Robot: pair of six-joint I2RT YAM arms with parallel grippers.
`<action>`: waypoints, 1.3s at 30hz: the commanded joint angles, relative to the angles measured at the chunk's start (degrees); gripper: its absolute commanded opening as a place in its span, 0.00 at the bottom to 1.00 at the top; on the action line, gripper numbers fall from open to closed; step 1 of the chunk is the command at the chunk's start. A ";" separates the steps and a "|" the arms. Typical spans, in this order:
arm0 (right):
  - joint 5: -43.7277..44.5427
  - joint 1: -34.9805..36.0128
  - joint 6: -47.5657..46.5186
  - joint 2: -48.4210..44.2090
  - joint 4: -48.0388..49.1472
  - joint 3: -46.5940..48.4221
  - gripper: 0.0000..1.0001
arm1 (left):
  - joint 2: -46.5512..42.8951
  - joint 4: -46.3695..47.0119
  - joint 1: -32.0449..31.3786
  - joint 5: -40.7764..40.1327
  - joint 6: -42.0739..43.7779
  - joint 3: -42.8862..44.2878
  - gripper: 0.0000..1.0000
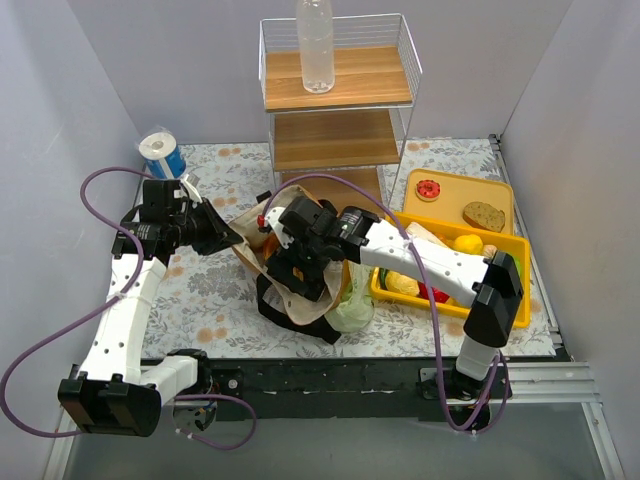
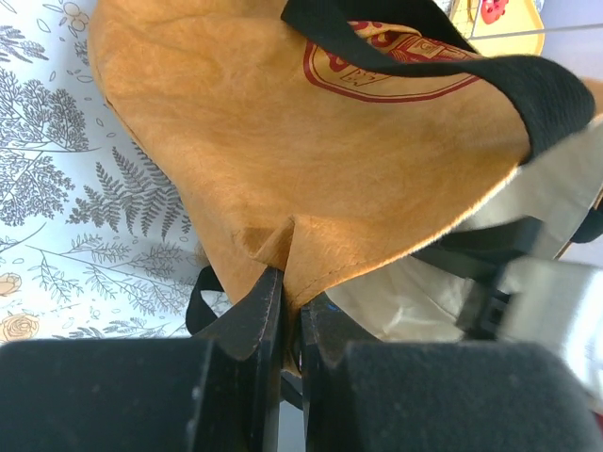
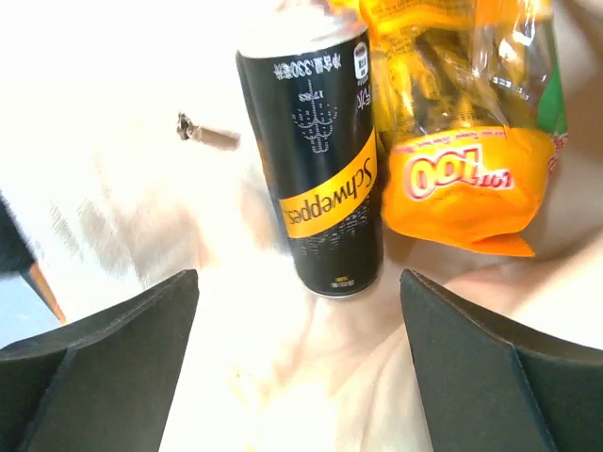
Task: Place the mixed food into the grocery bags and tie them
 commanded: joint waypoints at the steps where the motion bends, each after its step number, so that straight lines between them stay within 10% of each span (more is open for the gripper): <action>1: -0.27 -0.14 -0.55 -4.73 1.84 5.34 0.95 | -0.47 1.83 0.08 1.66 -0.72 2.72 0.00; 21: 9.76 -18.50 -5.64 -12.56 60.71 4.28 0.92 | -2.14 1.48 0.08 2.18 1.13 1.67 0.00; 39: 7.28 -25.10 -10.22 9.24 65.65 24.41 0.98 | -3.38 0.42 0.08 1.39 1.74 2.63 0.00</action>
